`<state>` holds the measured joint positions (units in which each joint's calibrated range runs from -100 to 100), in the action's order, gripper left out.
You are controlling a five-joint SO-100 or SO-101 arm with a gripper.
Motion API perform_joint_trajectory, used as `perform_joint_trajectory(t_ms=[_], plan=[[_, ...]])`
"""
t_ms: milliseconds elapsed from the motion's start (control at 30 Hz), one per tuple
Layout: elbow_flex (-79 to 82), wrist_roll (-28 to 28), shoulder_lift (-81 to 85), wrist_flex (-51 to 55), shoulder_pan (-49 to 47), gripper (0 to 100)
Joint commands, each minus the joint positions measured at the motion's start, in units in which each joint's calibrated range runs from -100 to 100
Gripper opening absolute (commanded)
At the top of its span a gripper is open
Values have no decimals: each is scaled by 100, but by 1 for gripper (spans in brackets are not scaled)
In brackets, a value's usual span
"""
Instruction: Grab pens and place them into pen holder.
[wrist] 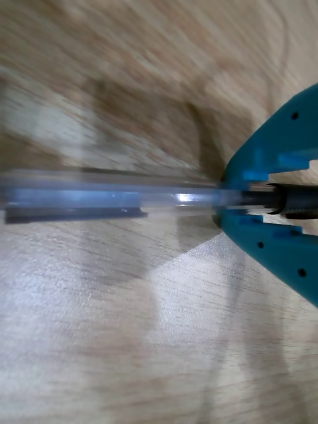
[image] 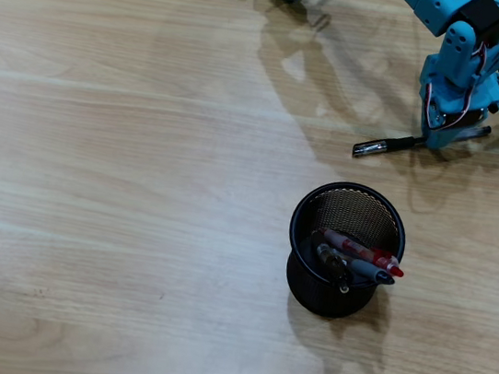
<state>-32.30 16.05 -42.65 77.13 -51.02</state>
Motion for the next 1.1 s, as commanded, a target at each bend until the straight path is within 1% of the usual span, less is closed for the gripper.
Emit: perform_joint_trajectory(t_ms=[0,300,467,633,767,900,1000,1067], plan=[[-218,18,813,64,96,2],[-218,-8,2443,55,653,2],[-254,34,3174,-145,1102,2],[-562,34,3429,-965,1385,2],[-680,55,3454,-2004,1550,2],[-598,531,3454,-2961,1714,2],[-598,867,3403,-3325,1824,2],[-517,1196,3395,-3462,1897,2]])
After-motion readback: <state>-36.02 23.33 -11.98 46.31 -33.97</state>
